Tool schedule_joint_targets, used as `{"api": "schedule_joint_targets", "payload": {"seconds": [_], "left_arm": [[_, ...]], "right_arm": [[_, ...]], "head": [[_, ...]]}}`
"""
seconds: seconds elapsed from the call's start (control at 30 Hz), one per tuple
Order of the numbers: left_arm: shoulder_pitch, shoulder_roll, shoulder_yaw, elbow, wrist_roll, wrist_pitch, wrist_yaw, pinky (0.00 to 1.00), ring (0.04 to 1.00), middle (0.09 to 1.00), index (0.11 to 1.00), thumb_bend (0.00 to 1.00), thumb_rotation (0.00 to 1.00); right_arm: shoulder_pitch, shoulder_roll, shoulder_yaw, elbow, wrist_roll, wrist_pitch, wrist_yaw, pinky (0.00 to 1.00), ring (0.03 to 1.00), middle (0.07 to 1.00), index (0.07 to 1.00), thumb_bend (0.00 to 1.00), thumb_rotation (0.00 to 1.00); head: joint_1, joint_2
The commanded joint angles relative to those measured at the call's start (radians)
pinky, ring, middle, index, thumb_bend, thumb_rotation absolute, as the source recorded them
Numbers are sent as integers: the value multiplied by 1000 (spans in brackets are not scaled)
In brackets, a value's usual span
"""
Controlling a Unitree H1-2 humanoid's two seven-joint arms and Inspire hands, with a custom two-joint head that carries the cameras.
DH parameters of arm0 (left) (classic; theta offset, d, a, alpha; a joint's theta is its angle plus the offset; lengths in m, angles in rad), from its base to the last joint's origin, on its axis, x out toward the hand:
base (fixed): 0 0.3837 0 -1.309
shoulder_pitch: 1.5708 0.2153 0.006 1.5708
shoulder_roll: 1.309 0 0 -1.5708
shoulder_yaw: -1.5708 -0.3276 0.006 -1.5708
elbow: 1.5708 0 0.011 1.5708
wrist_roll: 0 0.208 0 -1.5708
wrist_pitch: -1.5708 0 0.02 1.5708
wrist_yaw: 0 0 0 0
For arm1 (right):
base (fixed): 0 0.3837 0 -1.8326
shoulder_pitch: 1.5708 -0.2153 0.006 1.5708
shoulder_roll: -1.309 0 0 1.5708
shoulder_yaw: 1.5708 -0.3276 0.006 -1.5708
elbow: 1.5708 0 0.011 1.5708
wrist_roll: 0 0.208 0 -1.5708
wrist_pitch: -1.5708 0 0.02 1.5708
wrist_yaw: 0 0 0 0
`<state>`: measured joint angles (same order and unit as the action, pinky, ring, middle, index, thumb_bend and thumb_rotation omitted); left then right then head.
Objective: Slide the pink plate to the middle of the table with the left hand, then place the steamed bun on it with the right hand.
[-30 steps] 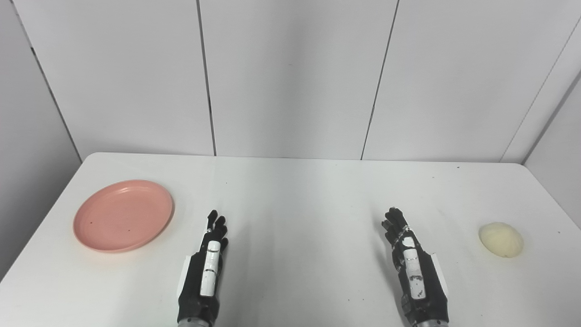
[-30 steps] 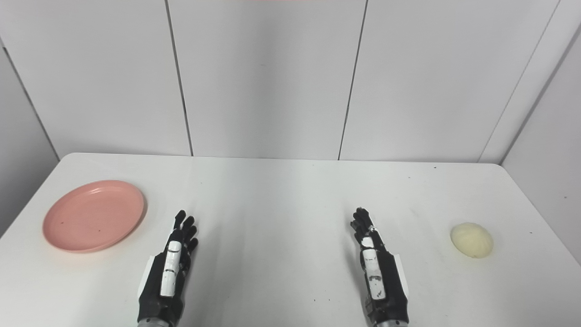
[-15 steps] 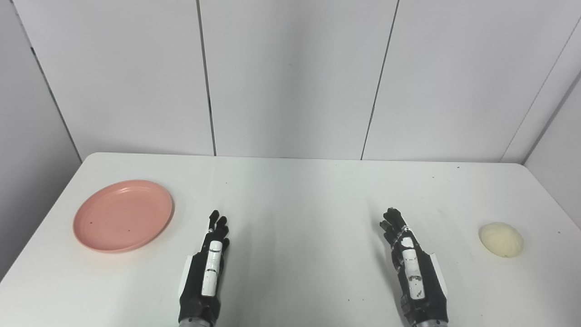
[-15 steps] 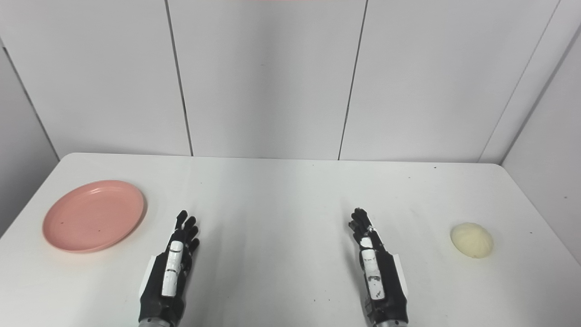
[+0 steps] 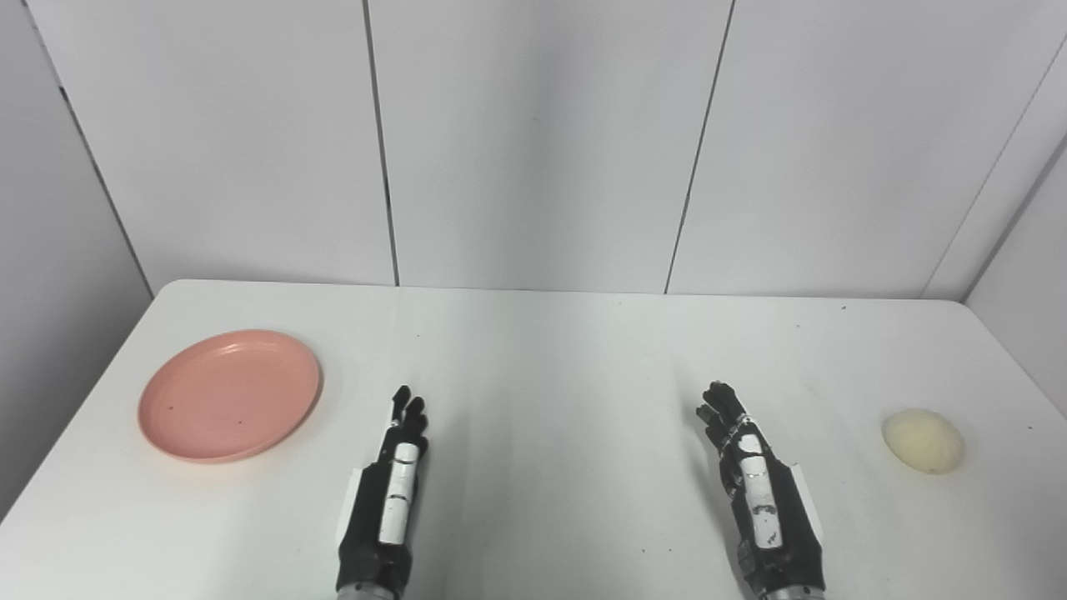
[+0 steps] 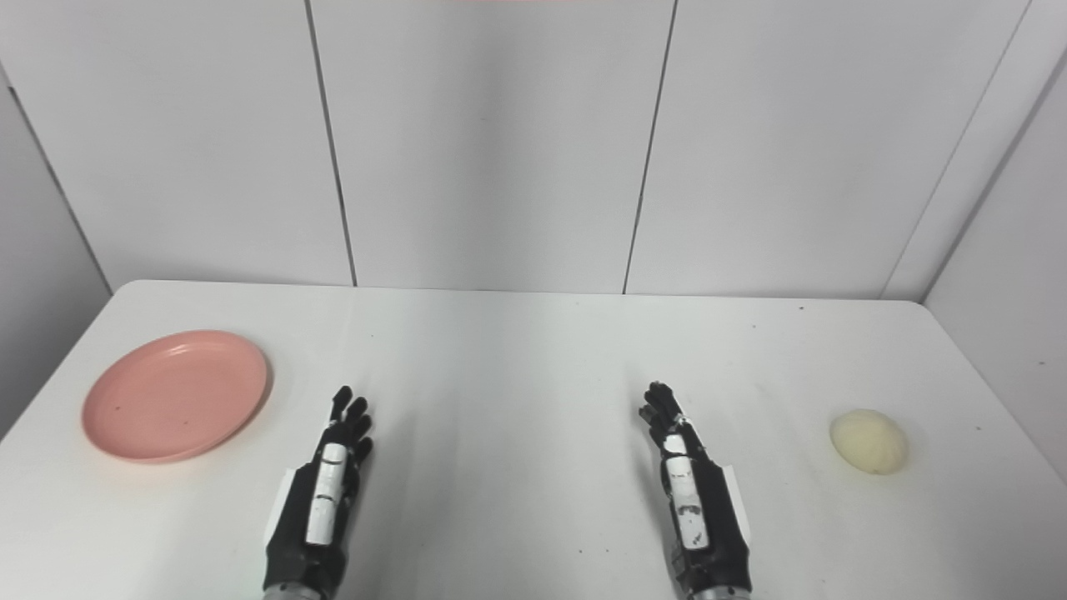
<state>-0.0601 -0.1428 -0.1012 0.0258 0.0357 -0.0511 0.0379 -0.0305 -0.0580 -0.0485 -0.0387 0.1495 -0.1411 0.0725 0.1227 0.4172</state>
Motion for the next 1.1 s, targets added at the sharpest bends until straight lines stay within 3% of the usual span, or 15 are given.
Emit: {"api": "schedule_joint_targets", "payload": {"seconds": [0.0,0.2,0.43,0.6,0.73,0.8,0.87,0.93,1.07], "left_arm": [[-7,-24,-17,29,22,-46,14,1000,991,1000,1000,621,936],[-13,-40,-30,78,63,-77,35,1000,983,1000,1000,607,959],[-21,-46,-49,103,99,-91,56,981,974,1000,1000,582,984],[-25,-44,-53,125,109,-117,65,978,976,1000,1000,536,974],[-24,-43,-48,129,98,-127,62,993,983,1000,1000,564,987],[-23,-44,-43,137,93,-150,68,997,977,1000,1000,568,979],[-33,-41,-32,168,107,-252,100,983,959,1000,1000,546,949],[-47,-37,-22,168,106,-311,116,962,951,1000,1000,561,929],[-91,-40,-1,122,98,-355,132,946,949,993,1000,647,946]], "right_arm": [[34,-21,-17,84,17,-53,23,1000,935,939,925,759,953],[22,-38,-32,130,44,-77,40,1000,939,947,931,741,978],[21,-58,-34,149,49,-70,52,1000,966,978,966,702,1000],[21,-54,-34,150,52,-66,48,1000,964,974,967,727,1000],[23,-51,-29,149,46,-67,48,1000,960,967,962,732,1000],[24,-48,-26,148,41,-68,46,1000,964,969,965,736,1000],[27,-42,-24,145,36,-66,42,1000,961,968,961,752,1000],[30,-35,-25,138,33,-62,36,1000,958,966,958,755,1000],[39,-31,-22,108,34,-28,31,1000,958,963,959,785,1000]], "head": [[38,-20],[93,-63],[150,-84],[140,-83],[133,-90],[133,-95],[124,-98],[113,-93],[98,-81]]}}
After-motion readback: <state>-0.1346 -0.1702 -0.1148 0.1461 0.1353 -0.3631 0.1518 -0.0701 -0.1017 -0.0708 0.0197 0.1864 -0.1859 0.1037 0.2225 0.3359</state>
